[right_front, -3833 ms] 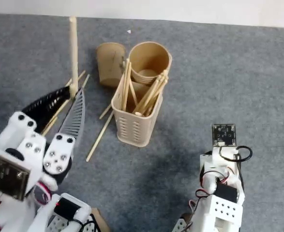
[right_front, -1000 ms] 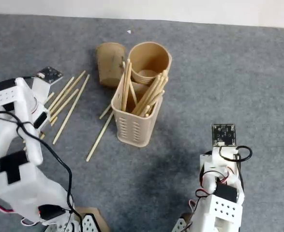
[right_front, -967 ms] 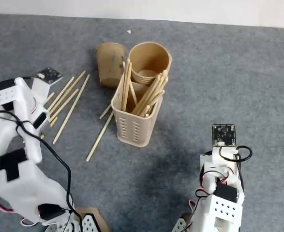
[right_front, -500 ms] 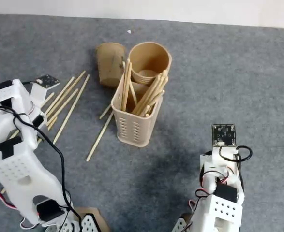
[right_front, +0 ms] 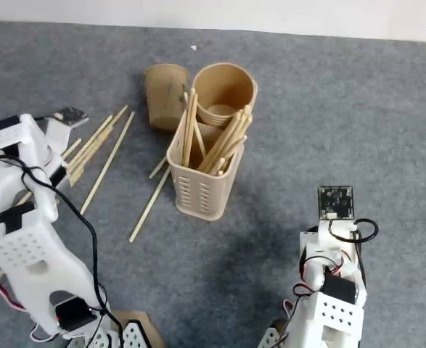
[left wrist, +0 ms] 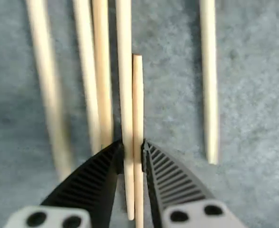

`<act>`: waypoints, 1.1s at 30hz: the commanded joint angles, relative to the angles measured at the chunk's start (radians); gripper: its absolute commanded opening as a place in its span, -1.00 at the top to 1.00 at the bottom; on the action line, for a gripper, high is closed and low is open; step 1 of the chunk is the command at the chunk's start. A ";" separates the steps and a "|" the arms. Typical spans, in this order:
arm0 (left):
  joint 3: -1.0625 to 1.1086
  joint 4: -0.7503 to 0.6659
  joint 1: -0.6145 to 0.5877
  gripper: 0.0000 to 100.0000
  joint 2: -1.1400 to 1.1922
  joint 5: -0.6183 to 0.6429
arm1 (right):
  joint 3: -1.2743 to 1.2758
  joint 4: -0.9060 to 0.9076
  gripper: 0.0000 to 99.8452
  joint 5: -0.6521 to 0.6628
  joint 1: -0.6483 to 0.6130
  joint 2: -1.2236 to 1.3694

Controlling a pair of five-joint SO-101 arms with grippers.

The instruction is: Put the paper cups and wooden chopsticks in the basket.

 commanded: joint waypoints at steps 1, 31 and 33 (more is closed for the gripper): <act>-0.002 0.052 0.050 0.99 -0.254 0.055 | 0.031 -0.018 0.48 0.009 -0.012 -0.013; 0.303 -0.690 0.983 0.99 -1.339 0.842 | 0.031 -0.018 0.48 0.009 -0.012 -0.013; 0.305 -0.709 0.983 0.99 -1.283 0.884 | 0.031 -0.018 0.48 0.009 -0.012 -0.013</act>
